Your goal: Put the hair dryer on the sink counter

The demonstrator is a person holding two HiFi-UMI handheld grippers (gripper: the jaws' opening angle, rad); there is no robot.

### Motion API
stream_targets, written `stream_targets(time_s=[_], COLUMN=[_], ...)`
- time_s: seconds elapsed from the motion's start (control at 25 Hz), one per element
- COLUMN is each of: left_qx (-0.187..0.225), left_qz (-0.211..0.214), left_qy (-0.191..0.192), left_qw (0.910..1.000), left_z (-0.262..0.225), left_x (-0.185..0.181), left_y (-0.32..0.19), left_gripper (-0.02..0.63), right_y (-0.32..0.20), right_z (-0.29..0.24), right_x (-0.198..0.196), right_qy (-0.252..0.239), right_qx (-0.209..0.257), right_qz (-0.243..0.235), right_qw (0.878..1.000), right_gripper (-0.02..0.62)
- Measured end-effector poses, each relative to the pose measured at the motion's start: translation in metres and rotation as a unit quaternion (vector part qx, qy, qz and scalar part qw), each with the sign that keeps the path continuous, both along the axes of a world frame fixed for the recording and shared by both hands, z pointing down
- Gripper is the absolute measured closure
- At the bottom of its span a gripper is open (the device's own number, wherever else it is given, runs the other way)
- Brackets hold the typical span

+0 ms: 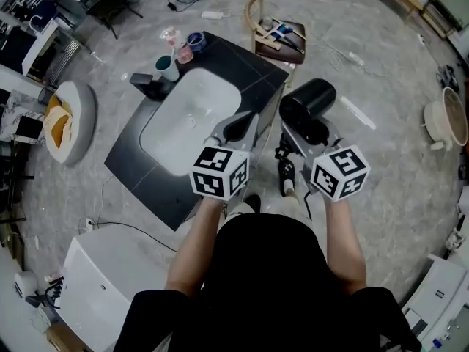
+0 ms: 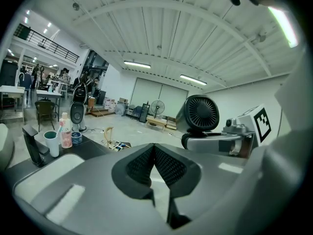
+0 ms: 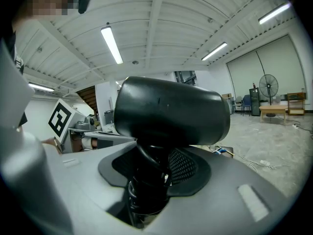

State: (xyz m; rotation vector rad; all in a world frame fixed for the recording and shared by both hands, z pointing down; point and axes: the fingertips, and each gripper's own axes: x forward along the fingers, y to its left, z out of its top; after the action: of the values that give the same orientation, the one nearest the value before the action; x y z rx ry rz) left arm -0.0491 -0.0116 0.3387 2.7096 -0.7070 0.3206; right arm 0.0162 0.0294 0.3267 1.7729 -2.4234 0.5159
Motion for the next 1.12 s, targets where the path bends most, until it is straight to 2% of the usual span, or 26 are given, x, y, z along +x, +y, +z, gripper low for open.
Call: stream_targets(time_s=[0.56, 1.12], left_qx=[-0.015, -0.02], left_qz=[-0.087, -0.196], left_qy=[-0.019, -0.036], left_qw=[0.9959, 0.9798], left_z=[0.005, 0.017], left_x=[0.051, 0.074], left_y=[-0.074, -0.113], left_gripper=[0.607, 0.607], right_y=[-0.09, -0.153], right_z=[0.011, 0.028], right_x=[0.061, 0.081], right_qy=[-0.011, -0.008], right_qx=[-0.023, -0.044], right_qz=[-0.082, -0.195], right_qw=[0.996, 0.98], right_gripper=[0.42, 0.42])
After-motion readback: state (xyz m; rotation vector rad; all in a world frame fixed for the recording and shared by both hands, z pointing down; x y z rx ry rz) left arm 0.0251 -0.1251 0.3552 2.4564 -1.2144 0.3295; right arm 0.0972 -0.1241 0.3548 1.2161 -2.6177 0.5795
